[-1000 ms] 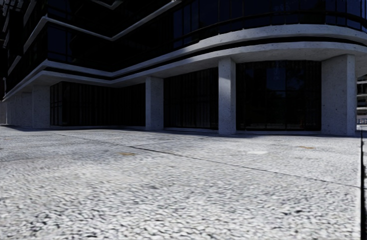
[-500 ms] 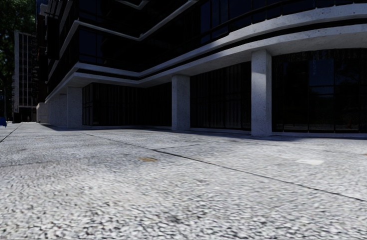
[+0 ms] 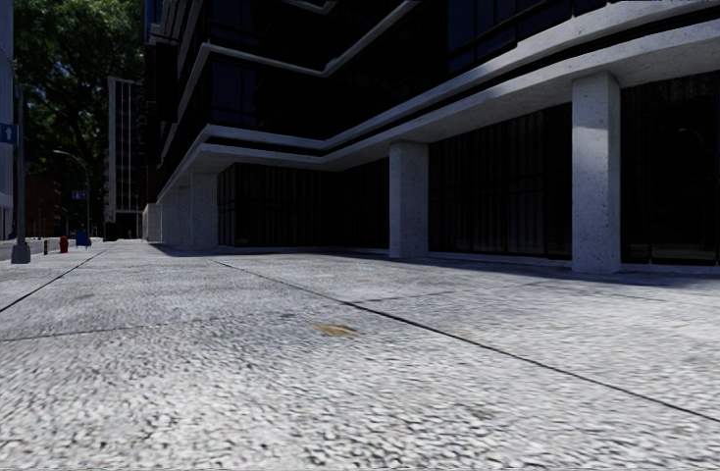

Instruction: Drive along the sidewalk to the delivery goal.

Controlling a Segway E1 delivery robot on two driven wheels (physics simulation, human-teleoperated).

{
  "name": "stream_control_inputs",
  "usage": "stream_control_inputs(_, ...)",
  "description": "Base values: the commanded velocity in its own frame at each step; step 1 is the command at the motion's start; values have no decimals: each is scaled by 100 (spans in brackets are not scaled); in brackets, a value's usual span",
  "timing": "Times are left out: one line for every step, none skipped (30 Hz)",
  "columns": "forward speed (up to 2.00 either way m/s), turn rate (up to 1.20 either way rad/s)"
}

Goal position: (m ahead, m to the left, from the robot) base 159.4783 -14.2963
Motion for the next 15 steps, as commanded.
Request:
stream_control_inputs(150,40)
stream_control_inputs(150,40)
stream_control_inputs(150,40)
stream_control_inputs(150,40)
stream_control_inputs(150,40)
stream_control_inputs(150,40)
stream_control_inputs(150,40)
stream_control_inputs(150,40)
stream_control_inputs(150,40)
stream_control_inputs(150,40)
stream_control_inputs(150,40)
stream_control_inputs(150,40)
stream_control_inputs(150,40)
stream_control_inputs(150,40)
stream_control_inputs(150,40)
